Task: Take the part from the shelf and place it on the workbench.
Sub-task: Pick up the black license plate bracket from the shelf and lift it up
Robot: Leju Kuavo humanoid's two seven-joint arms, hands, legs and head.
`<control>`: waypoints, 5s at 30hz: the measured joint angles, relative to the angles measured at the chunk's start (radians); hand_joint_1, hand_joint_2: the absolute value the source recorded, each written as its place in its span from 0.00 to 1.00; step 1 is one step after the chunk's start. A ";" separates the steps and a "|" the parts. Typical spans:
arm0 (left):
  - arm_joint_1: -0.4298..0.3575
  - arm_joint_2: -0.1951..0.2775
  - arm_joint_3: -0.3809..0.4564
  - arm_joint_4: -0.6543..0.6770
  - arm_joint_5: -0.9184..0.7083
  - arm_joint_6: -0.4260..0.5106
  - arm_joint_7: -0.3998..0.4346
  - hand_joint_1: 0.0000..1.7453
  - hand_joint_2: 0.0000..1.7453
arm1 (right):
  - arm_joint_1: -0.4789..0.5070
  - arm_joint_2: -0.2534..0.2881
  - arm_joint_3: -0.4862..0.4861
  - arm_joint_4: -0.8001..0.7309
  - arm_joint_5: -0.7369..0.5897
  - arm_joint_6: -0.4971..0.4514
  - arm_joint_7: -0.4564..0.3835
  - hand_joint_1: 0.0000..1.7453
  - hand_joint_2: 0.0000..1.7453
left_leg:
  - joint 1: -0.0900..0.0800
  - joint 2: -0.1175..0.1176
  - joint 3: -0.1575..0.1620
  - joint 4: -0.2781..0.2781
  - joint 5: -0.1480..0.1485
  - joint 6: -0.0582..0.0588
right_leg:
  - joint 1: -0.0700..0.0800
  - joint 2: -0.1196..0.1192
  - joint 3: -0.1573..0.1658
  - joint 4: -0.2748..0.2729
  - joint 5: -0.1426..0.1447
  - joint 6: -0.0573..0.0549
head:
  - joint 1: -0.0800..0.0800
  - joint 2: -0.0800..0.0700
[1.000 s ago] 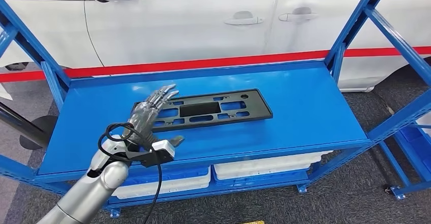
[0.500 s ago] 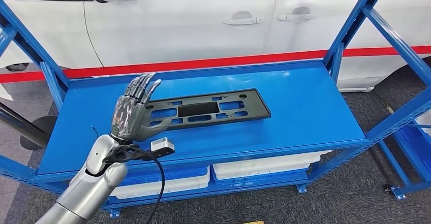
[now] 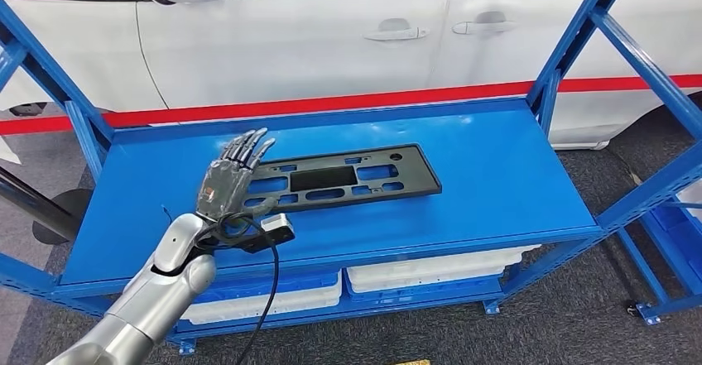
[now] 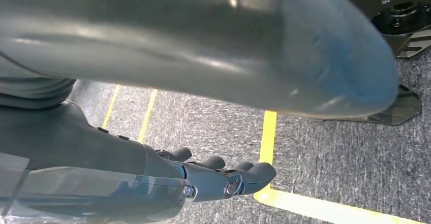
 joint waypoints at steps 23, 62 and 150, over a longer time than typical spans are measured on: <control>0.023 -0.028 -0.015 0.046 0.477 -0.196 -0.240 0.00 1.00 | 0.002 0.000 0.000 0.000 -0.007 0.000 -0.004 0.00 0.00 | 0.000 0.000 0.000 0.000 0.000 0.000 | 0.000 0.000 0.000 0.000 0.000 0.000 | 0.000 0.000; -0.048 -0.024 -0.087 0.148 0.104 0.015 -0.169 0.00 1.00 | -0.010 0.000 0.022 0.000 0.013 0.005 0.006 0.00 0.00 | 0.000 0.000 0.000 0.000 0.000 0.000 | 0.000 0.000 0.000 0.000 0.000 0.000 | 0.000 0.000; -0.185 -0.043 -0.155 0.484 0.096 0.074 -0.161 1.00 1.00 | -0.013 0.000 0.032 0.000 0.006 -0.001 0.013 0.00 0.00 | 0.000 -0.001 0.002 0.000 0.002 -0.001 | 0.000 -0.001 0.001 0.003 0.000 0.000 | 0.000 0.000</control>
